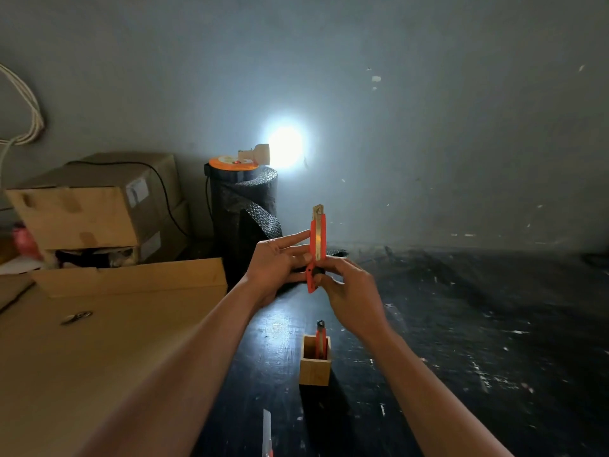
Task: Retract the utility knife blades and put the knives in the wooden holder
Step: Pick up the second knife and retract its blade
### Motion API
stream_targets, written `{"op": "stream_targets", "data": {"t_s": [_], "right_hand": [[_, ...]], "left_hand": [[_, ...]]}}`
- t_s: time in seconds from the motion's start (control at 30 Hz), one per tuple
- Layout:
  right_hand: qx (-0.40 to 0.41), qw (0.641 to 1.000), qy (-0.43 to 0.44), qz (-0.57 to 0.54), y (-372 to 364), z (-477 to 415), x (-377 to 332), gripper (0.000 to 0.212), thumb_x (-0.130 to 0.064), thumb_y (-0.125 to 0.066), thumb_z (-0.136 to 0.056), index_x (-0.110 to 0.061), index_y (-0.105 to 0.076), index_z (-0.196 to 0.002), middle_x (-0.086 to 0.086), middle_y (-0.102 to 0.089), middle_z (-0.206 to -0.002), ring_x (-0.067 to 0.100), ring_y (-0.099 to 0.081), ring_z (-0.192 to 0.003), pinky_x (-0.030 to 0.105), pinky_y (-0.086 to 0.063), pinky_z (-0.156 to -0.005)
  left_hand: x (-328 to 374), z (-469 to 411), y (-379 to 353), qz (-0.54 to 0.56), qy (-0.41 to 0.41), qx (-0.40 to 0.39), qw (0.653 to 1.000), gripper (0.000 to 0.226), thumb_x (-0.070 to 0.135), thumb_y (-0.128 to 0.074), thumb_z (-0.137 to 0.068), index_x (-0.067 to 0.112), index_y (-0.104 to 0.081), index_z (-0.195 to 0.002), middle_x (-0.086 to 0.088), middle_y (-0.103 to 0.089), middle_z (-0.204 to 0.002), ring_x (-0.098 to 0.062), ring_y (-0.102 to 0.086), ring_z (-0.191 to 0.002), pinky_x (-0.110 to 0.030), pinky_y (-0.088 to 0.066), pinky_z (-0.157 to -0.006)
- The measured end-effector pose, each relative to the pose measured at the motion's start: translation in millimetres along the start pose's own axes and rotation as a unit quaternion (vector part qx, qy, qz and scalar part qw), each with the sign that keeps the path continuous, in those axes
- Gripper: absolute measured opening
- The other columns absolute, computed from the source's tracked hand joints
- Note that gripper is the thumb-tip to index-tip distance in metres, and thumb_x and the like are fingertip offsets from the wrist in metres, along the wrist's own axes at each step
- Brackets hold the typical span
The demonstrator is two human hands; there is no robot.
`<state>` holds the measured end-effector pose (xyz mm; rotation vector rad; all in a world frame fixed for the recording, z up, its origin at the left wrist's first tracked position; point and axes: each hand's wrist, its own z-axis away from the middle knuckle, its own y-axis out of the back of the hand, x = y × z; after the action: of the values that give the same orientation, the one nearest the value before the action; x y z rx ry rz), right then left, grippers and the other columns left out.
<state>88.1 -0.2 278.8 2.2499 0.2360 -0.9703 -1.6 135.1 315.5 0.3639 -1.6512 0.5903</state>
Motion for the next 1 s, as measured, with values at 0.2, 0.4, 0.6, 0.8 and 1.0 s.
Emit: {"op": "stream_targets", "data": {"t_s": [0.2,0.4,0.6,0.8,1.0], "right_hand": [[-0.029,0.999,-0.006,-0.014,6,1,2,0.029,-0.013,-0.070,-0.092,-0.027,-0.066,-0.117,-0.010,-0.069,-0.113,0.001,-0.061,-0.100,0.006,-0.045,-0.079],[-0.018,1.000,-0.005,-0.009,8,-2,-1,0.022,-0.027,-0.072,-0.089,-0.026,-0.058,-0.106,-0.018,-0.064,-0.097,-0.009,-0.060,-0.080,0.003,-0.043,-0.066],[-0.032,0.999,0.016,-0.006,12,-2,2,0.024,-0.021,-0.070,-0.092,-0.035,-0.058,-0.107,-0.029,-0.059,-0.096,-0.014,-0.060,-0.083,0.008,-0.043,-0.076],[-0.025,1.000,0.003,-0.010,11,-2,2,0.029,-0.029,-0.070,-0.091,-0.040,-0.050,-0.109,-0.026,-0.060,-0.096,-0.008,-0.062,-0.080,0.007,-0.046,-0.068],[-0.025,1.000,0.012,-0.001,11,-3,3,0.020,-0.026,-0.068,-0.093,-0.034,-0.055,-0.105,-0.022,-0.062,-0.095,-0.016,-0.060,-0.080,0.004,-0.043,-0.066]], "left_hand": [[1,0,-1,0.004,-0.008,0.003,1.000,0.048,-0.012,-0.064,-0.092,0.006,-0.066,-0.137,-0.006,-0.083,-0.100,-0.021,-0.082,-0.082,-0.033,-0.066,-0.065],[4,1,-7,-0.007,-0.012,0.000,1.000,0.049,-0.016,-0.060,-0.093,0.008,-0.066,-0.136,-0.001,-0.084,-0.092,-0.016,-0.081,-0.078,-0.030,-0.065,-0.061],[3,-1,-5,-0.009,-0.012,0.001,1.000,0.049,-0.015,-0.061,-0.093,0.006,-0.065,-0.138,-0.005,-0.084,-0.098,-0.019,-0.082,-0.081,-0.032,-0.065,-0.063],[3,-2,-9,-0.011,-0.010,0.002,1.000,0.050,-0.015,-0.061,-0.094,0.007,-0.065,-0.138,-0.005,-0.081,-0.107,-0.017,-0.081,-0.080,-0.030,-0.064,-0.062],[3,-4,-7,-0.009,-0.008,0.009,1.000,0.050,-0.016,-0.061,-0.093,0.007,-0.065,-0.137,-0.004,-0.083,-0.096,-0.019,-0.082,-0.080,-0.031,-0.065,-0.061]]}}
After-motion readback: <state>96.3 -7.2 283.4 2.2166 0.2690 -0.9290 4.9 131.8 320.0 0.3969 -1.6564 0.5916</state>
